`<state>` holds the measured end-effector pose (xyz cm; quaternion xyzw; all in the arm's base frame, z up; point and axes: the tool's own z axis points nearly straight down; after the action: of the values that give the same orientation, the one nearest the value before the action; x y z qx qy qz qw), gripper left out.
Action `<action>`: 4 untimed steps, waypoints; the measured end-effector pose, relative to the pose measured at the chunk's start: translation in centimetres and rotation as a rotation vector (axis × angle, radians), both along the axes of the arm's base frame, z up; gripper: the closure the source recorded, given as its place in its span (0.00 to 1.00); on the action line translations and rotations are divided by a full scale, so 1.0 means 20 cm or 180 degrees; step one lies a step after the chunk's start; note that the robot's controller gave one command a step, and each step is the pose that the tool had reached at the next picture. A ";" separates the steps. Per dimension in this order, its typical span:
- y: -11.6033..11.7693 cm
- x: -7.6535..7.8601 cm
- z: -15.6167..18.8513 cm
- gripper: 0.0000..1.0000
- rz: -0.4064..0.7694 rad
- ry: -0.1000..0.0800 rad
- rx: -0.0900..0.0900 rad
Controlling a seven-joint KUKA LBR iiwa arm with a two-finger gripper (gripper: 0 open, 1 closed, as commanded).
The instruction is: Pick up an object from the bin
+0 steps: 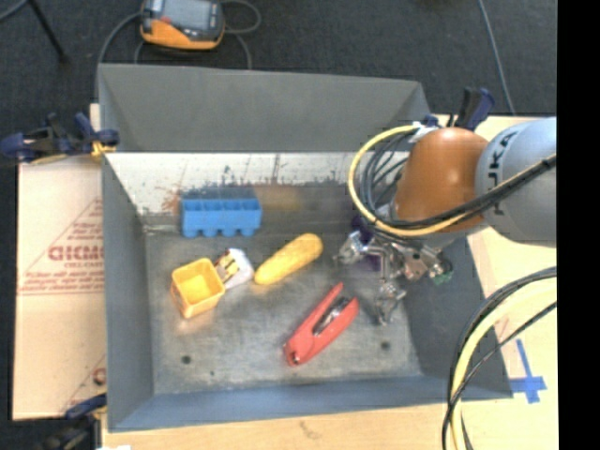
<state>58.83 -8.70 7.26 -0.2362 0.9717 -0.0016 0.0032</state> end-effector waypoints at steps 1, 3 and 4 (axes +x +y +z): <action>-0.02 -0.03 0.14 0.00 0.0221 0.0028 0.0006; 0.37 -0.33 0.01 1.00 0.0312 -0.0007 0.0015; 0.34 -0.26 0.60 1.00 0.0137 0.0018 0.0003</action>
Offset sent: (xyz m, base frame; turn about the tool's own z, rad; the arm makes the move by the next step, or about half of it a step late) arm -0.0693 0.0717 -0.0026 -0.0944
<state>53.54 -1.90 19.18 -0.2570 0.9664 -0.0005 0.0006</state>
